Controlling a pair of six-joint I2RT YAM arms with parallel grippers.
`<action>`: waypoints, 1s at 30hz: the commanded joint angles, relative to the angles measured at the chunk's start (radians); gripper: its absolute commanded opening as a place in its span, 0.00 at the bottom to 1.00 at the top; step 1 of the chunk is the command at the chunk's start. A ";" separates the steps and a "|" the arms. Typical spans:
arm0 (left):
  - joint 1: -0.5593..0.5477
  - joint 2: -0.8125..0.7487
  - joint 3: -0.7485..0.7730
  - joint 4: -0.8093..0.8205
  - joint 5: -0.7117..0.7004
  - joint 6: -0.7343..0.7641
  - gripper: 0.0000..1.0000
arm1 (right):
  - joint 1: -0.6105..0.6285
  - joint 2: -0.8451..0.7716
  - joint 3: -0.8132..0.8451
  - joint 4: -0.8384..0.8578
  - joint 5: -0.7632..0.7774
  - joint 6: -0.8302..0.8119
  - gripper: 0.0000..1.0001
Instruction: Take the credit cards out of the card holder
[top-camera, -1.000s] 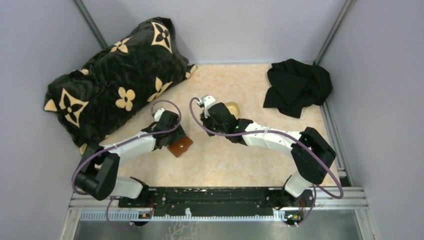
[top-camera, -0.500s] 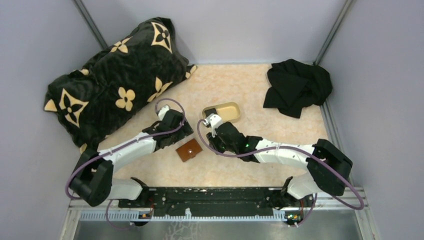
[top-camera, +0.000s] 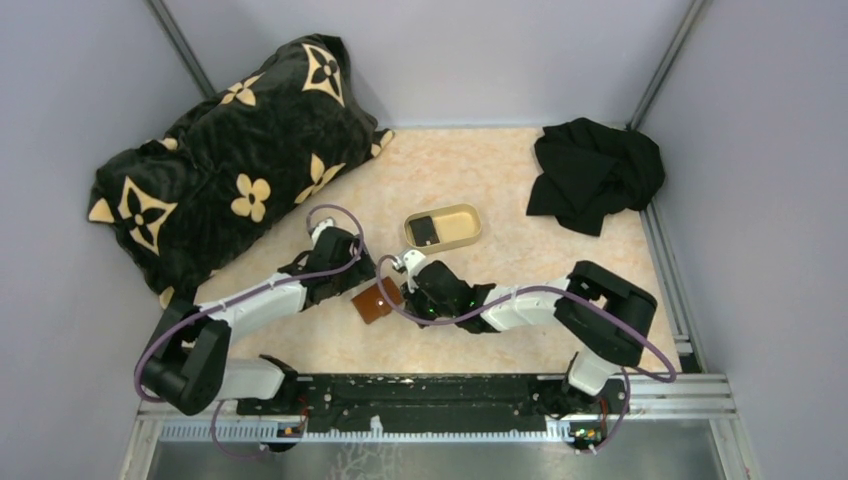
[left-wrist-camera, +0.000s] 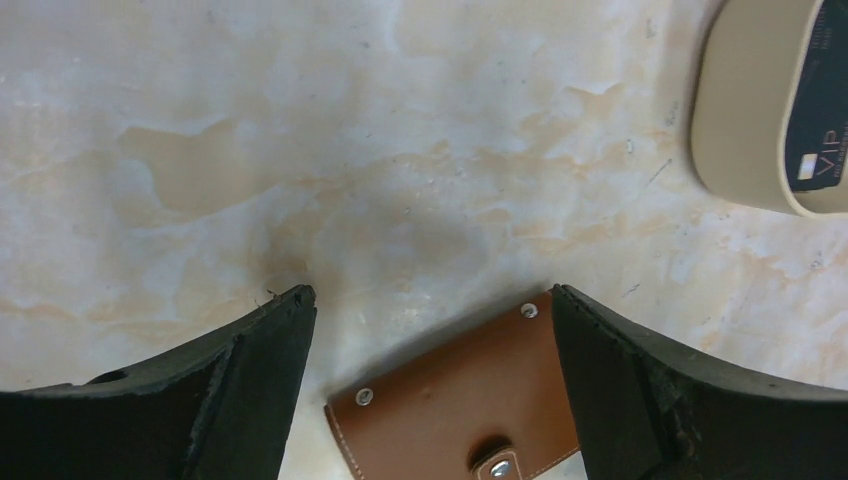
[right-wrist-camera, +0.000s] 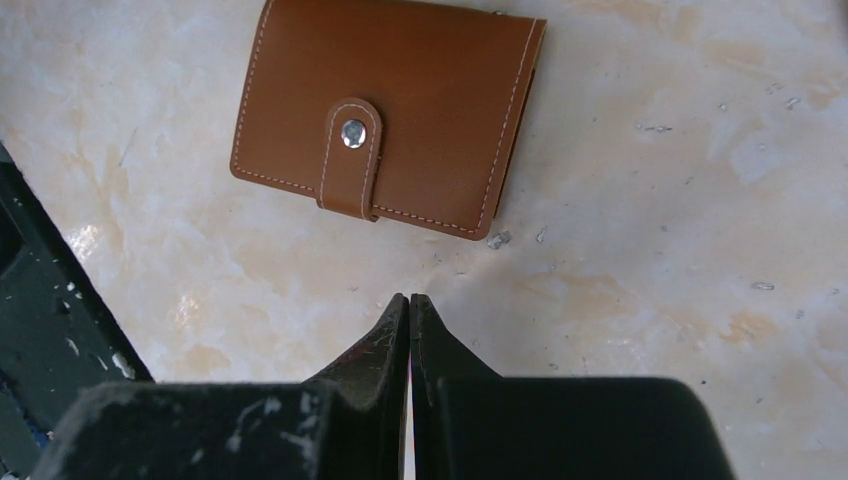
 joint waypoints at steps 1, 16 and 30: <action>-0.035 0.012 -0.051 0.088 0.062 -0.002 0.94 | 0.007 0.036 0.028 0.117 -0.024 0.023 0.00; -0.302 -0.058 -0.156 0.057 0.013 -0.218 0.93 | -0.140 0.072 0.070 0.088 -0.017 -0.013 0.00; -0.250 -0.266 -0.087 -0.135 -0.205 -0.072 0.63 | -0.040 -0.110 0.088 -0.100 0.130 -0.158 0.27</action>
